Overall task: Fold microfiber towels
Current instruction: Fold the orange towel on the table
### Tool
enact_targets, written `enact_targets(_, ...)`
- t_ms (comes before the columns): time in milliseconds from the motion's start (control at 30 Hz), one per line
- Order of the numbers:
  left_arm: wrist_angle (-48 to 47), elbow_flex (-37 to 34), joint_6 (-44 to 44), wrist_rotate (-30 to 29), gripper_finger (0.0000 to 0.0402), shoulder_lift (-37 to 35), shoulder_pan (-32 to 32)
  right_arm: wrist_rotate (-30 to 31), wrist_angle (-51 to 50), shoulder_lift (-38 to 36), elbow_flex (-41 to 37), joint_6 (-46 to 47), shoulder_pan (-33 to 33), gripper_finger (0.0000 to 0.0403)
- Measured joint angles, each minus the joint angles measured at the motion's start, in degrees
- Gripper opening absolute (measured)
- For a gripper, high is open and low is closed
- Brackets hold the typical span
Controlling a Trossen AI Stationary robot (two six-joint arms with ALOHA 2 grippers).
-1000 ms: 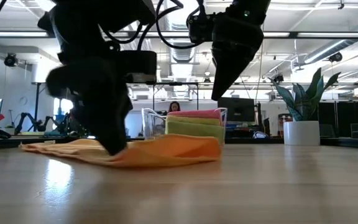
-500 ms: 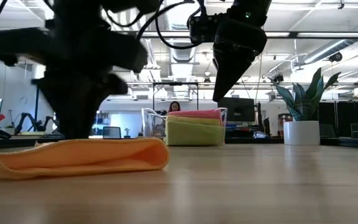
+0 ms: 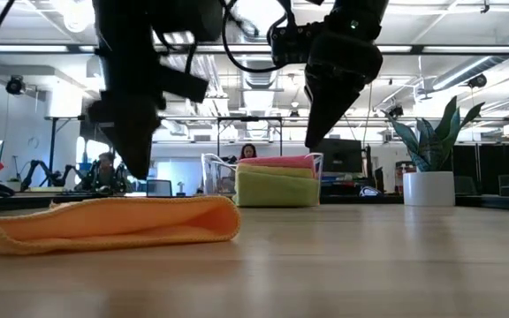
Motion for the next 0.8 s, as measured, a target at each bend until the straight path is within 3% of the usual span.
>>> enact_targets(167,-0.41,-3.40,-6.35,-0.18,0.0109,0.00,7.85,0.00,-0.04,0.00,-0.62,0.12,0.00,0.0073)
enact_targets(367,0.56,-5.96,-6.88,2.17,0.0109,0.11,14.90,0.00,-0.07,0.00,-2.45,0.75,0.00,0.0073)
enact_targets(800,19.43,-9.39,-3.60,4.50,0.0109,1.05,18.10,0.00,-0.06,0.00,-4.01,3.05,0.02,0.0072)
